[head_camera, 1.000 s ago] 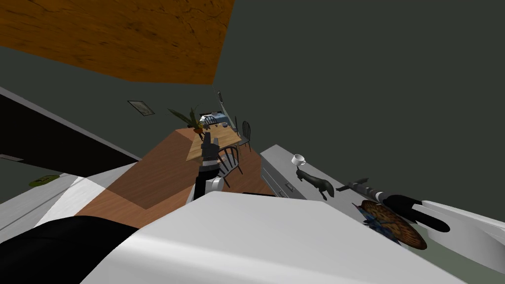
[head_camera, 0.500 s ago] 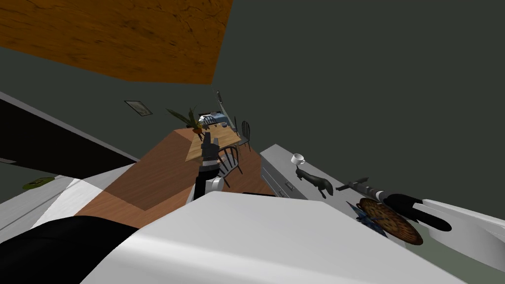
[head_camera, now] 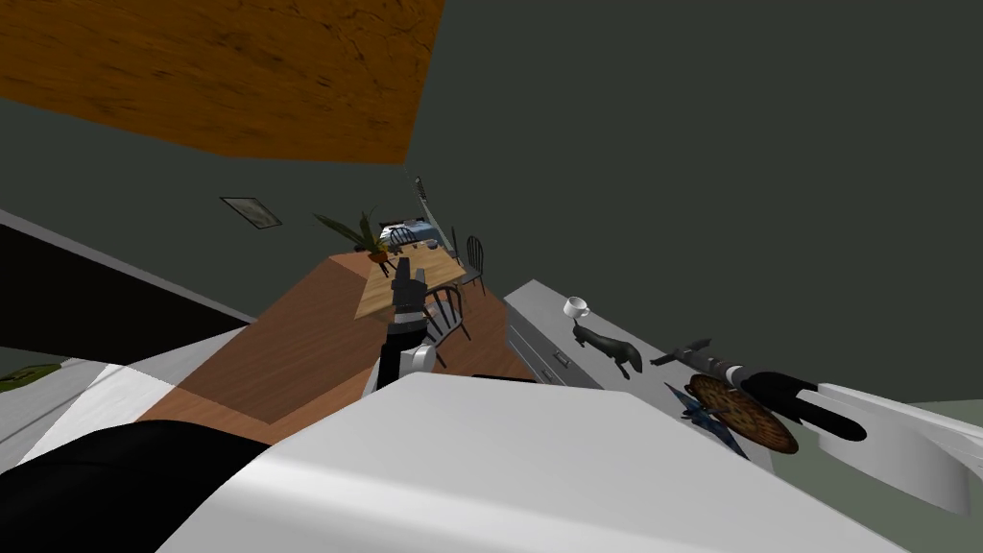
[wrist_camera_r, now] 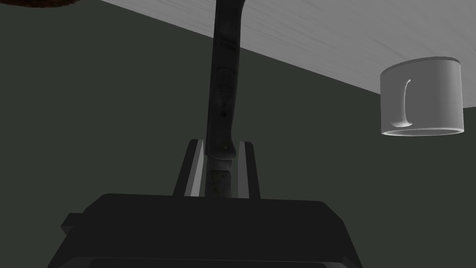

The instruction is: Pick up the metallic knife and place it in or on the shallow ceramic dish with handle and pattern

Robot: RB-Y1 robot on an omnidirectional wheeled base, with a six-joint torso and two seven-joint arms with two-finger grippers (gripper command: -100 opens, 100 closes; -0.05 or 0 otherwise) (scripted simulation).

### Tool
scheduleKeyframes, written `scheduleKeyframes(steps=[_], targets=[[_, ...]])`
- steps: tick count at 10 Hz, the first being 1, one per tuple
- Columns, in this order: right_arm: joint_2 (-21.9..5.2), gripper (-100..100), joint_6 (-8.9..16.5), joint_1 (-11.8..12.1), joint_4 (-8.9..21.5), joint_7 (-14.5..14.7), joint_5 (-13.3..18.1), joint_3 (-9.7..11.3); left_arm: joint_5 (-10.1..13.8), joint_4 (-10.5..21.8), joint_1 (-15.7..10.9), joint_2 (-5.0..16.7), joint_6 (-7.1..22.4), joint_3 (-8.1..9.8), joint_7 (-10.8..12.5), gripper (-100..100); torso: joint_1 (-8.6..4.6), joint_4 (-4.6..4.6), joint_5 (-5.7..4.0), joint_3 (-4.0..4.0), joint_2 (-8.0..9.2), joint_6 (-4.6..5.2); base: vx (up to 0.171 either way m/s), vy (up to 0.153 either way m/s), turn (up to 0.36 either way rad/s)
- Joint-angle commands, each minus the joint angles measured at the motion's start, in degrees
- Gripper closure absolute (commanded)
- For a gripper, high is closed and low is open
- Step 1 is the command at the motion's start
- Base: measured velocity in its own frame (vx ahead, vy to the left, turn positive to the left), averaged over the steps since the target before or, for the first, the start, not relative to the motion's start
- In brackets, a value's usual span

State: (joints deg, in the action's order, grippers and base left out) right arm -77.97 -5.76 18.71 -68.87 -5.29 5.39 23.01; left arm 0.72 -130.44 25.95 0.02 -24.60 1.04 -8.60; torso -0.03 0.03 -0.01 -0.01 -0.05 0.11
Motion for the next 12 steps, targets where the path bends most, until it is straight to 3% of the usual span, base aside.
scheduleKeyframes(steps=[1, 5, 6, 8, 9, 11, 12], targets=[[1.23, 100, -0.97, -0.77, 1.29, 2.45, 0.06, -1.23, 0.0, 0.0, 0.0, 0.0, 0.0, 0.0, 0.0, 0, 0.0, 0.0, 0.0, 0.0, 0.0, 0.0, -0.002, 0.02, -0.101], [5.71, 100, -3.62, -3.25, 5.6, 8.95, 0.26, -5.24, 0.0, 0.0, 0.0, 0.0, 0.0, 0.0, 0.0, 0, 0.0, 0.0, 0.01, -0.01, -0.02, 0.01, 0.0, 0.023, -0.121], [5.71, 100, -3.62, -3.25, 5.6, 9.52, 0.26, -5.24, 0.0, 0.0, 0.0, 0.0, 0.0, 0.0, 0.0, 0, 0.0, 0.0, 0.0, 0.0, 0.01, 0.08, -0.003, 0.021, -0.06], [8.4, 100, -5.27, -4.75, 8.24, 13.22, 0.32, -7.75, 0.0, 0.0, 0.0, 0.0, 0.0, 0.0, 0.0, 0, -0.02, 0.0, 0.0, -0.01, -0.02, 0.02, -0.001, 0.02, -0.104], [8.4, 100, -5.27, -4.75, 8.24, 13.64, 0.32, -7.75, 0.0, 0.0, 0.0, 0.0, 0.0, 0.0, 0.0, 0, -0.01, 0.0, 0.01, -0.01, -0.02, 0.06, 0.001, 0.021, -0.057], [11.32, 100, -7.13, -6.4, 11.13, 17.41, 0.35, -10.59, 0.0, 0.0, 0.0, 0.0, 0.0, 0.0, 0.0, 0, -0.01, 0.0, 0.02, -0.01, -0.02, 0.03, 0.001, 0.019, -0.115], [11.32, 100, -7.13, -6.4, 11.13, 18.08, 0.35, -10.59, 0.0, 0.0, 0.0, 0.0, 0.0, 0.0, 0.0, 0, -0.02, 0.0, 0.02, -0.01, -0.01, 0.09, 0.004, 0.017, -0.068]])
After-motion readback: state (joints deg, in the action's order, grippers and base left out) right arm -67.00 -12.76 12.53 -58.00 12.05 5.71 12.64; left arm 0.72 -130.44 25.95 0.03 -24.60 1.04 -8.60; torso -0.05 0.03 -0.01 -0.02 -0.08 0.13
